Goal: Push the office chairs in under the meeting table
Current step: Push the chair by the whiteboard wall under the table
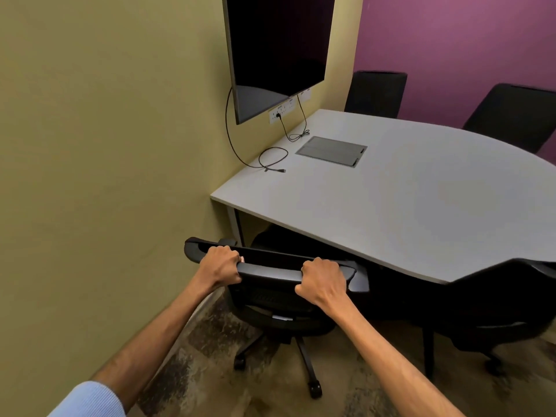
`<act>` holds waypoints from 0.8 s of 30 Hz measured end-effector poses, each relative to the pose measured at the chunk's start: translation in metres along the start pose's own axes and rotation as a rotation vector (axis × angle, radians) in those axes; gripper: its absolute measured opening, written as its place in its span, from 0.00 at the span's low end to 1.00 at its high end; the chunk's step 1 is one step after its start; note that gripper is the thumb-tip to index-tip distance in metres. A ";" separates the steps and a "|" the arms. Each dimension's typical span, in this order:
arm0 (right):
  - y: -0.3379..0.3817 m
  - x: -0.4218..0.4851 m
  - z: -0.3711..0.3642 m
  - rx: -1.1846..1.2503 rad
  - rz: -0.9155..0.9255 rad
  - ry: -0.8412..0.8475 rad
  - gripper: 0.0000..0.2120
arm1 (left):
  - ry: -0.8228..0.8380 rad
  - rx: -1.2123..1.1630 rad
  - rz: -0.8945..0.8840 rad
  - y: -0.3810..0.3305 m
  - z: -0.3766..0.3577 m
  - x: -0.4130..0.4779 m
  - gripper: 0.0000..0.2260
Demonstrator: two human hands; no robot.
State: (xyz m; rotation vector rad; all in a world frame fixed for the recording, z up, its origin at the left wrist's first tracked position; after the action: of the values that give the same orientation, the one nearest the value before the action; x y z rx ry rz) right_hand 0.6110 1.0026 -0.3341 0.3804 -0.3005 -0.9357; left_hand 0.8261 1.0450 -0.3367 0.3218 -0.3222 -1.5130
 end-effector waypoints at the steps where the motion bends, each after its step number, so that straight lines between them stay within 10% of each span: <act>1: -0.001 0.005 -0.004 0.007 -0.009 -0.007 0.12 | -0.010 0.000 -0.004 0.002 -0.007 0.006 0.05; 24: -0.016 0.236 -0.026 0.018 -0.250 -0.070 0.07 | -0.060 0.000 -0.173 0.114 -0.061 0.266 0.07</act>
State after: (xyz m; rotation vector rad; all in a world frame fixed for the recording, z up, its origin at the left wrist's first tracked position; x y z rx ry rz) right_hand 0.7428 0.8041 -0.3442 0.4082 -0.3306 -1.1944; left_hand 0.9636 0.7835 -0.3453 0.3104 -0.3487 -1.6952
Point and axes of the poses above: each hand's wrist, its own x-axis towards the middle knuckle, its own z-axis out of the back of the hand, y = z × x, the point moved 7 cm from there along x, towards the middle knuckle, and after that the axes turned 15 degrees about x, right-handed, at the moved point
